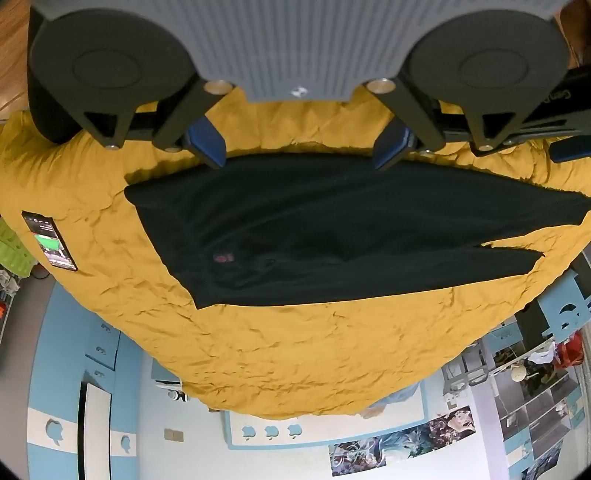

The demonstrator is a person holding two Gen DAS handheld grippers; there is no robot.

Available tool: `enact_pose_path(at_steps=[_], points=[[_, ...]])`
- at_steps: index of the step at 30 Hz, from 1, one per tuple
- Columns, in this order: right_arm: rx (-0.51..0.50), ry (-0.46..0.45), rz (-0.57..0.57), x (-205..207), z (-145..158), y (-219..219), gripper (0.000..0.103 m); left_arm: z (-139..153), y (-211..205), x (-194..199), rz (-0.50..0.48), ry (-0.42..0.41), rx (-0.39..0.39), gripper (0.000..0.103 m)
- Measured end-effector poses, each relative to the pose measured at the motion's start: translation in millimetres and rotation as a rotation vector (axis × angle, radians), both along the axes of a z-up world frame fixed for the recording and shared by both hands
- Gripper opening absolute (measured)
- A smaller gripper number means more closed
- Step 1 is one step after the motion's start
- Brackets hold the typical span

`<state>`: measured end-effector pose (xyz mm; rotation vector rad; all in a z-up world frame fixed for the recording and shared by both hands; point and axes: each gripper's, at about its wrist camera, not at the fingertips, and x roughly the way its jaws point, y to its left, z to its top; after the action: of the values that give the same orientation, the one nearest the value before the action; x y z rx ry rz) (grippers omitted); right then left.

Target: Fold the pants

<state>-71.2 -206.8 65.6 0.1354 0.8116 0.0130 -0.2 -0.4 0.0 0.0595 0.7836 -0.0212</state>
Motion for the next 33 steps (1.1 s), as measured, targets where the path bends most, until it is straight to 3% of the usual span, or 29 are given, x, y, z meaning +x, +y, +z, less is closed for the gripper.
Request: enact_pose_path(at_steps=[33], points=[[0.010, -0.002, -0.001, -0.4, 1.8, -0.5, 0.083, -5.6, -3.6, -0.5, 0.003, 0.008, -0.004, 0.103]])
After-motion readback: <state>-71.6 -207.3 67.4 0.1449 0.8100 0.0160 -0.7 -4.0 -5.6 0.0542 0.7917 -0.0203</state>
